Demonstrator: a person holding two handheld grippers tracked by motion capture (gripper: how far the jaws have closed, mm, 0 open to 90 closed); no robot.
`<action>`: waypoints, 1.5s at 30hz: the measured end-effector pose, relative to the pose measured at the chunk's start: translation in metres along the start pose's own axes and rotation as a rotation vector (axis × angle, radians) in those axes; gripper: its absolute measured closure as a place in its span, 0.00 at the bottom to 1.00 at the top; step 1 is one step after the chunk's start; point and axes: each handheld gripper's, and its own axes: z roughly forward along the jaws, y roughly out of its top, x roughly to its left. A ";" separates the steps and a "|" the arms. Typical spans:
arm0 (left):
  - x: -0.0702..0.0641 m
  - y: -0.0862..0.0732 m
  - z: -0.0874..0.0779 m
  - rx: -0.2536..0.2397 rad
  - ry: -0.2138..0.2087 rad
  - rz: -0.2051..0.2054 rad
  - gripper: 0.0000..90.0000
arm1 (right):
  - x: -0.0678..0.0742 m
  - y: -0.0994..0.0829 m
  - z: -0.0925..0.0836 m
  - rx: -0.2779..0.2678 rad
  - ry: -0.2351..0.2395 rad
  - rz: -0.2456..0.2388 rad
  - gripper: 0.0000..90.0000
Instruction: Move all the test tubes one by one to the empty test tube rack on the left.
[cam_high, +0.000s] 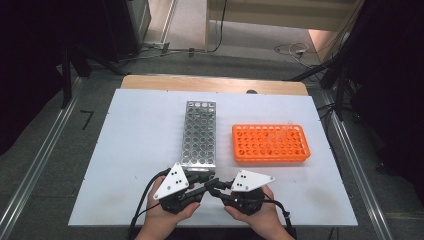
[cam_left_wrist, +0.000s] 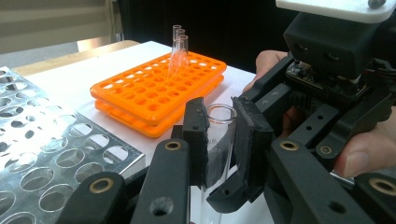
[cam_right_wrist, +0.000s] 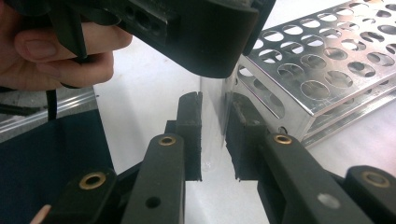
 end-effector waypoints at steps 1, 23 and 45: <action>0.001 0.001 0.000 0.005 -0.002 -0.002 0.84 | -0.001 0.000 0.000 0.001 0.007 0.006 0.82; 0.027 0.028 -0.004 -0.028 0.060 -0.027 0.84 | -0.038 -0.020 -0.051 -0.076 -0.062 0.092 0.00; 0.084 0.062 0.020 -0.072 0.110 -0.068 0.84 | -0.085 -0.056 -0.112 -0.140 -0.220 0.184 0.00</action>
